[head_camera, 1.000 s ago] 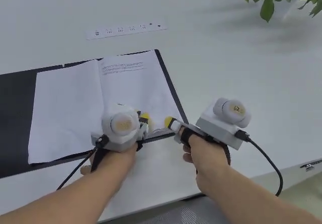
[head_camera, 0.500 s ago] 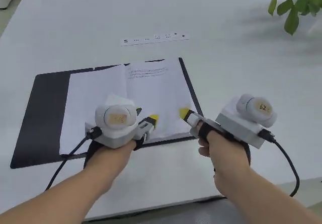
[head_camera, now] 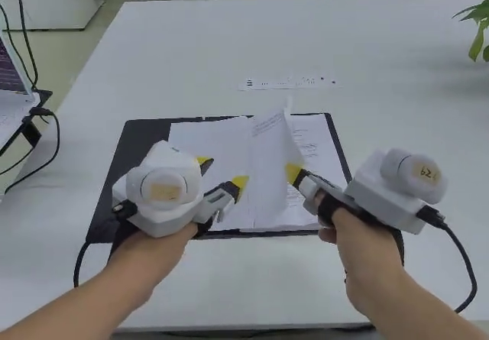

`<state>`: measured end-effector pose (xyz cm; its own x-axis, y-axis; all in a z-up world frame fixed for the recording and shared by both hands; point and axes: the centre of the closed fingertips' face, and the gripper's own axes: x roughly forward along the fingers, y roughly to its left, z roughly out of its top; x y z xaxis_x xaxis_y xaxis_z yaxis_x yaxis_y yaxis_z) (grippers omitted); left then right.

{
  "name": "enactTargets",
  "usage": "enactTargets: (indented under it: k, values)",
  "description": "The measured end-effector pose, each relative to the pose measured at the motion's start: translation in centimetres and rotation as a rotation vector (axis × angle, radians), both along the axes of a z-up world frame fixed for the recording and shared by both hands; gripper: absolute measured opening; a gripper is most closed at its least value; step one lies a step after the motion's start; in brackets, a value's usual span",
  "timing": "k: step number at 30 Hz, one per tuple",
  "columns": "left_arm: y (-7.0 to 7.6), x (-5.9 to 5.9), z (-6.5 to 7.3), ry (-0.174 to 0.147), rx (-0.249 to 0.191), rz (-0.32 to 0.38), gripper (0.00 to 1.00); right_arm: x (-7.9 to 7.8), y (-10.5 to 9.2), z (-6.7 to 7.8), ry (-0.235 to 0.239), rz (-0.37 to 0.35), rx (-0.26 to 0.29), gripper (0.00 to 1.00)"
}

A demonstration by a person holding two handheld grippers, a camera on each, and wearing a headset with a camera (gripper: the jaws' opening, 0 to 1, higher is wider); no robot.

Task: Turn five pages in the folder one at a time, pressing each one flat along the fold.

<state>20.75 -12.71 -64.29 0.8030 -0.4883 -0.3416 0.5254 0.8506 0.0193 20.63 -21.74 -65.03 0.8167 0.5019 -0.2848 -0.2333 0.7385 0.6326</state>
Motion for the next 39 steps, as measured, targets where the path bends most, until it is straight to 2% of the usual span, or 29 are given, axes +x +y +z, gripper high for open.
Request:
enactTargets:
  k: [3, 4, 11, 13, 15, 17, 20, 29, 34, 37, 39]
  values:
    - [2.3, -0.2, 0.9, -0.02, 0.004, 0.029, 0.35, 0.0, 2.2, 0.2, -0.006, 0.038, -0.006, 0.0]
    - [2.6, -0.3, 1.1, -0.021, 0.003, 0.033, 0.35, 0.0, 2.7, 0.3, -0.007, 0.05, -0.011, 0.0]
    - [7.4, -0.8, 2.3, -0.05, 0.009, 0.094, 0.35, -0.1, 7.0, 0.1, -0.004, 0.12, -0.037, 0.0]
    - [8.6, -1.0, 2.4, -0.052, 0.017, 0.111, 0.34, -0.1, 8.2, -0.1, -0.002, 0.141, -0.048, 0.0]
    - [9.5, -1.2, 2.5, -0.053, 0.007, 0.125, 0.34, -0.1, 9.1, -0.3, -0.002, 0.159, -0.057, 0.0]
    - [10.6, -1.3, 2.3, -0.048, 0.02, 0.141, 0.34, -0.2, 10.3, -0.8, 0.004, 0.181, -0.072, 0.0]
    - [12.0, -1.7, 2.0, -0.043, 0.015, 0.162, 0.34, -0.3, 12.1, -1.7, 0.013, 0.22, -0.104, 0.0]
    - [14.4, -2.3, 1.5, -0.033, 0.022, 0.193, 0.33, -0.5, 15.5, -5.1, 0.056, 0.301, -0.183, 0.0]
    - [15.3, -2.7, 0.9, -0.016, 0.017, 0.207, 0.31, -0.5, 17.1, -7.1, 0.074, 0.346, -0.251, 0.0]
    - [15.8, -3.0, 0.3, -0.002, 0.021, 0.212, 0.31, -0.6, 17.9, -8.7, 0.088, 0.383, -0.308, 0.0]
    - [16.0, -3.1, -0.1, 0.008, 0.023, 0.217, 0.31, -0.6, 18.3, -9.3, 0.092, 0.386, -0.313, 0.0]
